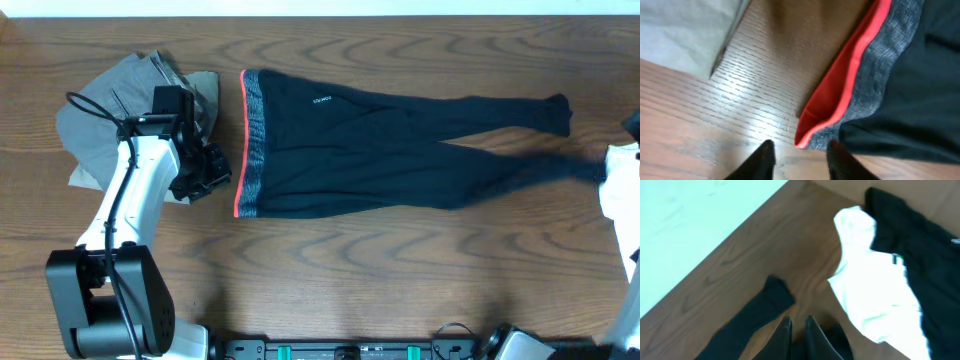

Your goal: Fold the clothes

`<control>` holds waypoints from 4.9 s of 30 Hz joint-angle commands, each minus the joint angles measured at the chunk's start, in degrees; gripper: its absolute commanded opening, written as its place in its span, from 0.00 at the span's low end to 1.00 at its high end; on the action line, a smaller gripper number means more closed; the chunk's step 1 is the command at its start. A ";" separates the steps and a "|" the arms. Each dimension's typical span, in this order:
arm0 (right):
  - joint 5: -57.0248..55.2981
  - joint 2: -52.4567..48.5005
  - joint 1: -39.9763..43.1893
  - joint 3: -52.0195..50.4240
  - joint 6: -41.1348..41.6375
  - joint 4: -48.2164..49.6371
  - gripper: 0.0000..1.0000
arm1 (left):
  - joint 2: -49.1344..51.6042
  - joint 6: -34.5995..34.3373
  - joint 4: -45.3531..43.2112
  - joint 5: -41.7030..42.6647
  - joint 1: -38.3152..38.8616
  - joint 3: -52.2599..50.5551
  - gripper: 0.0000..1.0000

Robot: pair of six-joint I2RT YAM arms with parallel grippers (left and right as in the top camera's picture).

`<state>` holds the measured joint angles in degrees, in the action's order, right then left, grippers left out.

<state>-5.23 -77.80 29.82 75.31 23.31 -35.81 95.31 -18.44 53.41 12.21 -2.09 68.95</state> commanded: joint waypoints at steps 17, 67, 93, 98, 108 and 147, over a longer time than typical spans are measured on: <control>12.20 -17.70 -1.03 -0.55 2.80 -5.53 0.53 | 1.51 5.31 -6.51 -1.57 6.78 -11.28 0.71; 11.67 -18.49 5.99 -0.26 -1.07 -3.30 0.11 | -5.57 5.73 -5.29 0.61 -2.12 -10.10 0.06; 12.81 -35.12 6.95 -1.60 -1.88 -0.74 0.24 | -5.57 5.73 -5.27 0.61 -2.12 -10.10 0.06; 13.86 -35.12 6.97 -1.60 -1.90 -1.05 0.08 | -5.57 5.73 -5.29 0.61 -2.12 -10.10 0.06; 17.57 -30.95 7.32 -0.87 -2.97 -1.25 0.01 | -5.57 5.73 -5.25 0.61 -2.12 -10.10 0.06; 12.31 -26.14 8.48 -0.42 -0.72 0.79 0.44 | -5.57 5.70 -5.46 0.61 -2.12 -10.10 0.25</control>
<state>7.53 -104.31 38.26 74.50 26.00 -34.65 90.04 -12.95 47.77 13.34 -3.92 57.91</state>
